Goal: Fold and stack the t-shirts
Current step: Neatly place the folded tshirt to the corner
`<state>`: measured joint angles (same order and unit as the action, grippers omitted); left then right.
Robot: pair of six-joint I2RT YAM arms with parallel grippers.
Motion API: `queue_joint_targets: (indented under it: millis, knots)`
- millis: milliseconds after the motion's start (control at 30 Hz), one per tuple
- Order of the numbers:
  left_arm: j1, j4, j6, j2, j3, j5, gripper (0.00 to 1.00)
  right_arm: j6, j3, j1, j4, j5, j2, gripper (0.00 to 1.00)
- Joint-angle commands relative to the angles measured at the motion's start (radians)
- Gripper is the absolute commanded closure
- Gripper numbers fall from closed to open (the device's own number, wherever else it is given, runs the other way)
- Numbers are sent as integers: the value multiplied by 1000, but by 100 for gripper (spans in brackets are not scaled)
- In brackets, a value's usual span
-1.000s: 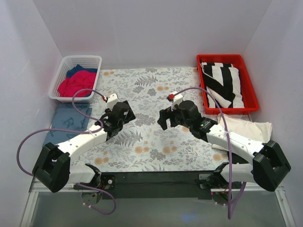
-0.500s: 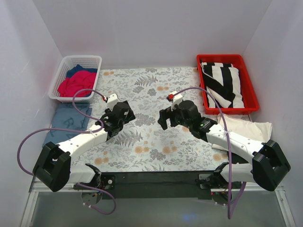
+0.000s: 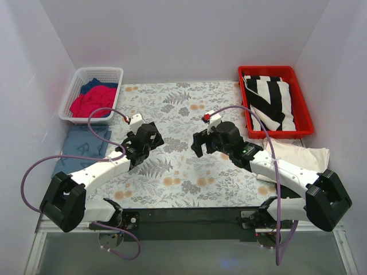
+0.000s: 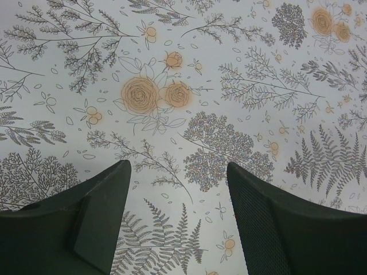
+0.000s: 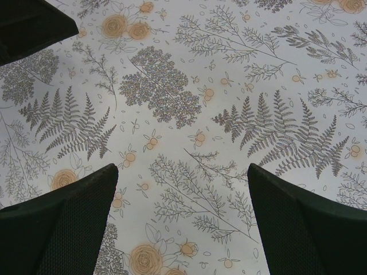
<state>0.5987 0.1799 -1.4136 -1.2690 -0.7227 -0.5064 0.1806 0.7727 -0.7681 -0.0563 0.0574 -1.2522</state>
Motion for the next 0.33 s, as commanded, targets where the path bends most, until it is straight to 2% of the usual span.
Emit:
queue_joint_targets:
  millis: [0,300]
  knots:
    - [3,7,-2,8,0,-30,33,-9,40,-5,-47,16,-4,2]
    - [3,9,1,8,-3,-30,33,-15,37,-5,-47,25,3,1]
